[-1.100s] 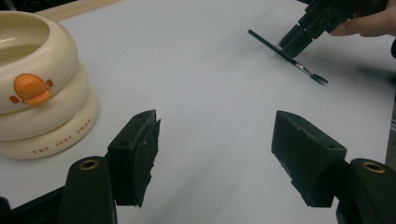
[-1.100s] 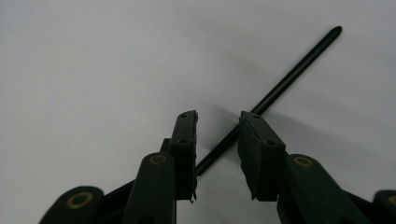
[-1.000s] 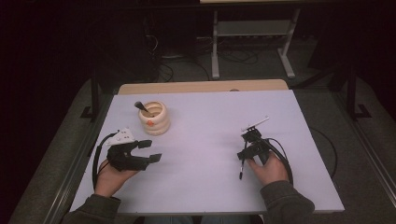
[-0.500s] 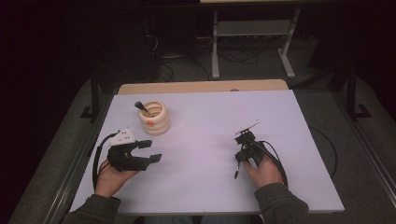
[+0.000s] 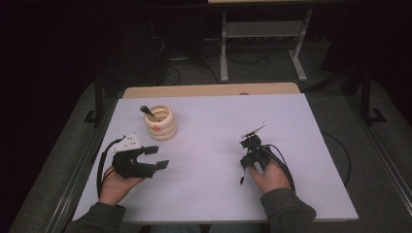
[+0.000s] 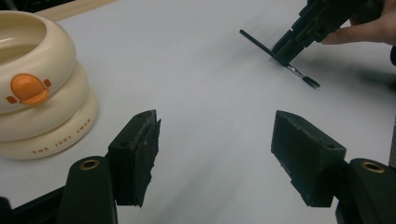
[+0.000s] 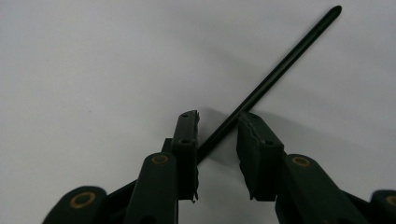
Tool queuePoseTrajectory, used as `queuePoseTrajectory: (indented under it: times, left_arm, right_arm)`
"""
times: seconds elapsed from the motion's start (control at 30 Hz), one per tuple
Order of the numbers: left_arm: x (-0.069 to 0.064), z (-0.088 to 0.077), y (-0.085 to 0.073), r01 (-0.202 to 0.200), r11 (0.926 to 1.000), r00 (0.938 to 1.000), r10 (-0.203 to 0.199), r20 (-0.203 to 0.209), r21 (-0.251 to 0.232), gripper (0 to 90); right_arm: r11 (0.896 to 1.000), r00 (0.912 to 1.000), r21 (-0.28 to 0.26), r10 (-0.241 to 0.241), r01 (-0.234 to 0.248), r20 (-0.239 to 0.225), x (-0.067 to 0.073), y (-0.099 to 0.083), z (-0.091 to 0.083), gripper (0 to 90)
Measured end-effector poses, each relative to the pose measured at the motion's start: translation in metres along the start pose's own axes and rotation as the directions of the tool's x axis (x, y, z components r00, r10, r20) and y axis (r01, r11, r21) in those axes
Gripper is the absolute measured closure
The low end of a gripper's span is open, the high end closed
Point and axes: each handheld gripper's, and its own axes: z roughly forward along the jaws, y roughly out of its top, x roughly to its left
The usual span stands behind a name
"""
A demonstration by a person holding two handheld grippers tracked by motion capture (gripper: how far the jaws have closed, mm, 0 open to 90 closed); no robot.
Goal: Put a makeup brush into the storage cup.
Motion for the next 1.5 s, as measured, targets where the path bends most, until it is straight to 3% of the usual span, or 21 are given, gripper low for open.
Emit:
queuePoseTrajectory:
  times: [0.2,0.3,0.4,0.5,0.7,0.8,0.87,1.1,1.27,1.37,1.5]
  left_arm:
    - [-0.001,0.000,0.000,-0.004,1.0000,1.0000,0.004,-0.001,0.005,31.8]
    - [-0.001,-0.001,0.000,0.000,1.0000,1.0000,0.000,-0.003,-0.004,32.0]
    - [0.000,-0.002,-0.001,0.007,1.0000,1.0000,-0.007,-0.006,-0.006,32.3]
    - [-0.001,-0.002,0.000,0.008,0.9999,0.9999,-0.008,-0.007,-0.009,32.4]
    - [-0.001,-0.002,0.000,0.004,1.0000,1.0000,-0.004,-0.007,-0.009,32.5]
    - [-0.001,-0.003,-0.001,0.007,0.9999,0.9999,-0.007,-0.009,-0.008,32.5]
    - [0.000,-0.003,-0.001,0.005,0.9999,0.9999,-0.005,-0.010,-0.010,32.5]
    - [0.002,-0.003,-0.002,0.012,0.9999,0.9998,-0.012,-0.014,-0.008,32.5]
    - [0.001,-0.002,-0.001,0.015,0.9998,0.9998,-0.015,-0.010,-0.012,33.2]
    - [0.001,-0.003,-0.001,0.010,0.9999,0.9999,-0.010,-0.010,-0.010,33.2]
    - [0.001,-0.003,-0.001,0.009,0.9999,0.9999,-0.009,-0.008,-0.010,33.2]
  right_arm:
    - [1.000,0.9993,0.020,-0.005,0.004,0.038,0.004,0.004,0.001,69.0]
    - [1.000,0.9982,0.029,-0.008,0.006,0.060,0.004,0.005,0.001,75.3]
    - [1.000,0.9991,0.028,0.013,-0.014,0.041,-0.002,0.003,0.000,79.8]
    - [0.999,0.9985,0.031,0.014,-0.016,0.054,-0.001,0.004,0.000,81.5]
    - [0.999,0.9933,0.031,-0.044,0.041,0.107,0.007,0.003,0.002,84.9]
    - [0.998,0.9958,0.024,-0.054,0.053,0.073,0.002,0.002,0.001,85.0]
    - [0.999,0.9988,0.011,-0.041,0.041,0.026,-0.003,0.000,-0.001,85.0]
    - [0.999,0.9965,-0.029,-0.044,0.042,-0.071,-0.017,-0.009,-0.008,85.0]
    - [0.995,0.9959,-0.060,-0.078,0.075,-0.047,-0.024,-0.014,-0.017,85.0]
    - [0.994,0.9943,-0.073,-0.082,0.078,-0.067,-0.031,-0.016,-0.022,85.0]
    - [0.990,0.9872,-0.073,-0.127,0.120,-0.097,-0.041,-0.017,-0.027,85.0]
